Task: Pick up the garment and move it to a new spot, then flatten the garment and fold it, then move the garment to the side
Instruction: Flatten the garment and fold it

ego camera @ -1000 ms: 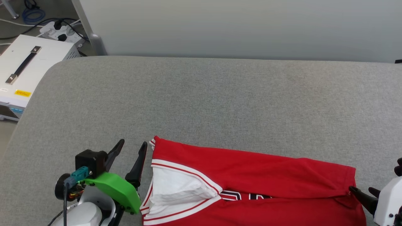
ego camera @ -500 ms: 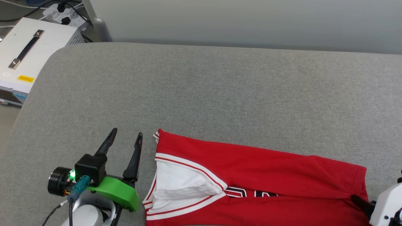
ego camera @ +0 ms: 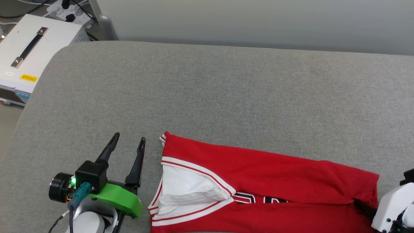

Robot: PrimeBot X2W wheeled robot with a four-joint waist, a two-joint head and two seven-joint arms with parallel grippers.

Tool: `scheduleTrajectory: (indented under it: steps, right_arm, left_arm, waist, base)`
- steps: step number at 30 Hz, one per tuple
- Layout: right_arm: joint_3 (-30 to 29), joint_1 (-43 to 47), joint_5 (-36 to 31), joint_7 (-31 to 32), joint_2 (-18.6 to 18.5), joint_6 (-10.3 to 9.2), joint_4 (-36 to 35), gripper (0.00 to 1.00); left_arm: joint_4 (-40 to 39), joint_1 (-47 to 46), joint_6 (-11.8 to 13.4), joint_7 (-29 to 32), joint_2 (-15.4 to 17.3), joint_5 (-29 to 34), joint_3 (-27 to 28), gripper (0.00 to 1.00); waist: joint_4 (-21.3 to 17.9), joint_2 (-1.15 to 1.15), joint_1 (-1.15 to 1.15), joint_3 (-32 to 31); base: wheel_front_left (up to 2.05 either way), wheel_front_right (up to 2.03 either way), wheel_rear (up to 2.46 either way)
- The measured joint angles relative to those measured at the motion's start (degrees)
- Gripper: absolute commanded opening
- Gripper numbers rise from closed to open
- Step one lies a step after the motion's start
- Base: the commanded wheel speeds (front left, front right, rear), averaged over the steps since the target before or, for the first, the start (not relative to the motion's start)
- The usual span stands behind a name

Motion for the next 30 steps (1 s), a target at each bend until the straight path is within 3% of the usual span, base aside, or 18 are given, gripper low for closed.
scheduleTrajectory:
  steps: [1, 2, 3, 14, 30]
  right_arm:
    - [0.4, 0.0, 0.7, 0.1, 0.2, -0.01, 0.0, 0.69]
    - [0.6, 0.0, 1.1, 0.1, 0.4, -0.01, 0.0, 0.25]
    - [1.0, -0.1, 1.4, 0.2, 0.5, -0.01, 0.0, 0.00]
    - [1.7, -0.1, 1.4, -4.2, -1.0, 0.24, 0.6, 0.00]
    - [-3.5, -0.3, -3.5, -10.2, -9.4, 0.25, 3.6, 0.00]
  left_arm:
    - [0.2, 0.2, -0.3, 0.0, -0.3, 0.3, 0.3, 1.00]
    - [0.3, 0.3, -0.6, 0.0, -0.5, 0.5, 0.6, 1.00]
    - [0.5, 0.4, -0.9, 0.0, -0.8, 0.8, 0.9, 1.00]
    - [2.2, 1.0, -3.4, 0.0, -3.4, 2.7, 4.1, 1.00]
    - [4.0, 2.0, -6.0, 0.0, -6.7, 5.0, 7.0, 1.00]
  waist:
    - [-0.1, 0.00, 0.00, -0.1]
    - [-0.1, 0.00, 0.00, -0.1]
    - [-0.2, 0.00, 0.00, -0.1]
    - [-0.3, 0.00, 0.00, -1.0]
    - [-0.7, 0.00, 0.00, -2.9]
  base:
    - [0.00, 0.00, 0.00]
    - [0.00, 0.00, 0.00]
    - [0.00, 0.00, 0.00]
    - [0.00, 0.00, 0.00]
    - [0.00, 0.00, 0.00]
